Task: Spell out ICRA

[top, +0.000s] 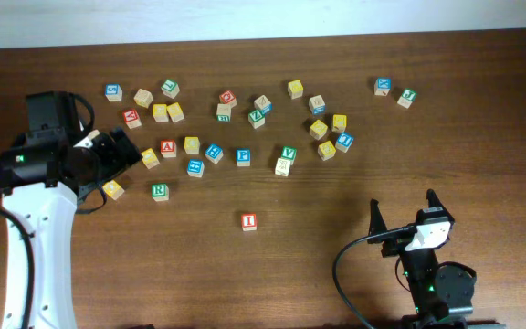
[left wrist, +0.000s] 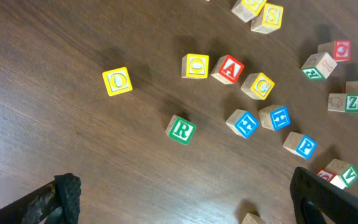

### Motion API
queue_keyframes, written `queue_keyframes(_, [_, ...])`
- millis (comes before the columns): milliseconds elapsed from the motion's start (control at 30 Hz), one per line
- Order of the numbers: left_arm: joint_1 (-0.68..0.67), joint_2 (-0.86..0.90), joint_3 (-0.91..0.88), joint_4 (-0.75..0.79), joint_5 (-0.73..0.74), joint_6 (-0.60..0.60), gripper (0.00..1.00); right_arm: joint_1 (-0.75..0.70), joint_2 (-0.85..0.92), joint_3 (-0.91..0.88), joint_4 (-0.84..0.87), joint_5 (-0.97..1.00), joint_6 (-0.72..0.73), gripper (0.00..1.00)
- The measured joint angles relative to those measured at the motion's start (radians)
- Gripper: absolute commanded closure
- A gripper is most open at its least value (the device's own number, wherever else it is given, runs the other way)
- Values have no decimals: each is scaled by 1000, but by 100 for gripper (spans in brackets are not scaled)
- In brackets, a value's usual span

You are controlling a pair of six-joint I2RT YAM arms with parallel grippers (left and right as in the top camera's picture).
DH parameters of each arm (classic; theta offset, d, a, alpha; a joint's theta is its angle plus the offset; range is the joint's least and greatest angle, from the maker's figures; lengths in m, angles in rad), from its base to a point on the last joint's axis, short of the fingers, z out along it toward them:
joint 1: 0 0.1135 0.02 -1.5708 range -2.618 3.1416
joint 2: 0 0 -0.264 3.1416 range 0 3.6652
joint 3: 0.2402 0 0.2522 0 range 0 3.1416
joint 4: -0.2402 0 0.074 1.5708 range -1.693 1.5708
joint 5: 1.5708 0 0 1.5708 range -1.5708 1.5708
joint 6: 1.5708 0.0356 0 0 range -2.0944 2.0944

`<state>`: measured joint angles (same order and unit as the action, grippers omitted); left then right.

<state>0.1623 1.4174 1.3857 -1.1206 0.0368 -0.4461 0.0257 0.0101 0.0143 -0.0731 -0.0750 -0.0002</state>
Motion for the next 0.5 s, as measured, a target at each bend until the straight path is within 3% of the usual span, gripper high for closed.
queue_keyframes(367, [-2,0,0,-78,8,0,1,0,0,0,0,0,0,2])
queue_keyframes(500, [-60,0,0,-77,12,0,1,0,0,0,0,0,-1,2])
